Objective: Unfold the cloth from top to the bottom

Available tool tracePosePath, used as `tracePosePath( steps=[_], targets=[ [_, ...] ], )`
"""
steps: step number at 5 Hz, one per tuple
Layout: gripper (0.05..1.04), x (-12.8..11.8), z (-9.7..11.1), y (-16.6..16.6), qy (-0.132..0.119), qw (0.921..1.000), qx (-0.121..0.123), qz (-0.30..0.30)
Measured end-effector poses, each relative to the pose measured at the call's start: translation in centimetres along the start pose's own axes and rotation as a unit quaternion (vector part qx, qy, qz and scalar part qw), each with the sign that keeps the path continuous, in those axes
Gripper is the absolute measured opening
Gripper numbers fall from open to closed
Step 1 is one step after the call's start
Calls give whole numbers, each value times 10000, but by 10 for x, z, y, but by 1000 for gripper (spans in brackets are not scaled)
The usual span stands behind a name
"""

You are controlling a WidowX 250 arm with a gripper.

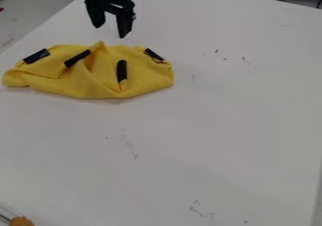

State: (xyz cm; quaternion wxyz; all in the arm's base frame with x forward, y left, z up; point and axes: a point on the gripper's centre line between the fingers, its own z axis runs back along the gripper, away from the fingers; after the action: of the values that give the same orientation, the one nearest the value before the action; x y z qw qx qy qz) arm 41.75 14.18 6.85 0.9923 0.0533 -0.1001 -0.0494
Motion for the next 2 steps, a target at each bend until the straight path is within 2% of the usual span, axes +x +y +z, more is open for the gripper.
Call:
tracePosePath(
  steps=[1, 2],
  targets=[
    [1001, -9, -19, -4, 232, 9997, -102, 15],
    [1001, -22, -27, 0, 318, 9994, -62, 136]
  ],
)
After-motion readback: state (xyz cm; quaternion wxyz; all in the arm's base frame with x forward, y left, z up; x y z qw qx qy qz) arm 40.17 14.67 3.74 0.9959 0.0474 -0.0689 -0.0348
